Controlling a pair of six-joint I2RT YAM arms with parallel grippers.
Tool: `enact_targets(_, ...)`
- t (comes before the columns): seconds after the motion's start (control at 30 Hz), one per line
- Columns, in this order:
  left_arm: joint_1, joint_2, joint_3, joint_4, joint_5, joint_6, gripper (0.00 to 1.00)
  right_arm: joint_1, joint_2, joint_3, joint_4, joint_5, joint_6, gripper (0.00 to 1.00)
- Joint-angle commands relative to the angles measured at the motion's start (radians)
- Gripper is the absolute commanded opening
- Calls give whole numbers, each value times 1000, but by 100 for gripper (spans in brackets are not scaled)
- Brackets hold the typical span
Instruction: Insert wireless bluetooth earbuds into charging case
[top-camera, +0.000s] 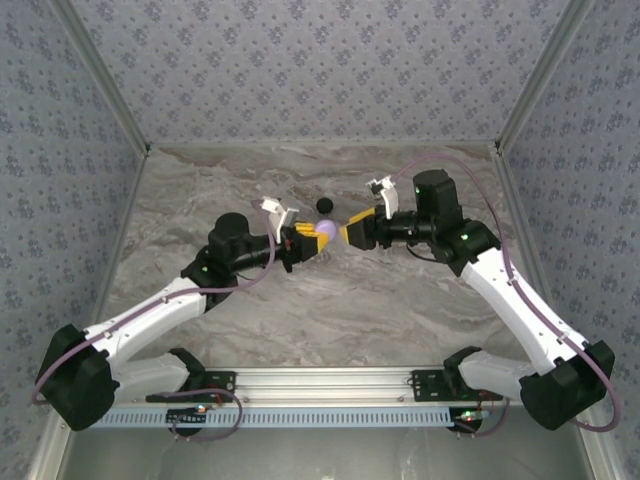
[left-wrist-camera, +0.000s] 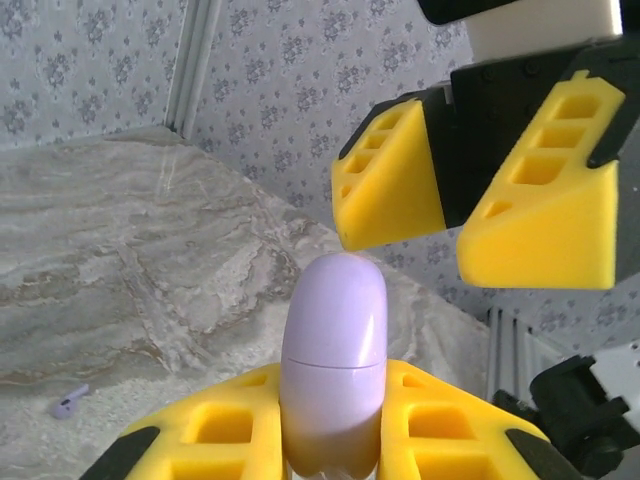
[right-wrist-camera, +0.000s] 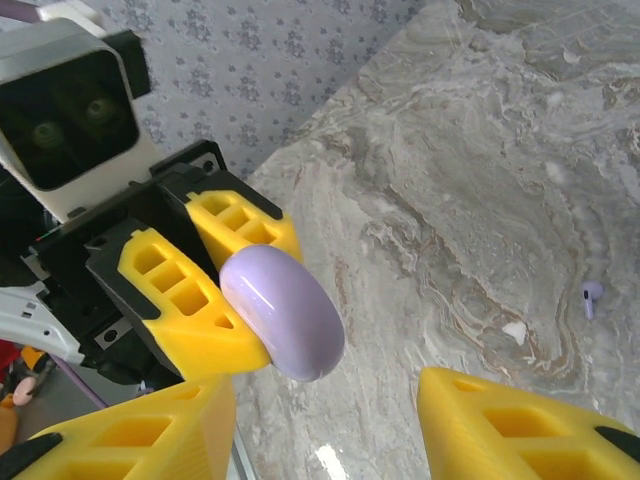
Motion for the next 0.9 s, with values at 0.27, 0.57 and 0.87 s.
enact_targets(0.27, -16, 13, -2, 60, 64, 209, 8, 42, 25, 51, -86, 28, -65, 54)
enact_targets(0.57, -34, 19, -6, 70, 86, 222, 8, 48, 47, 57, -69, 70, -50, 54)
enact_targets(0.87, -43, 22, -29, 85, 105, 219, 8, 35, 39, 53, -45, 153, -2, 54)
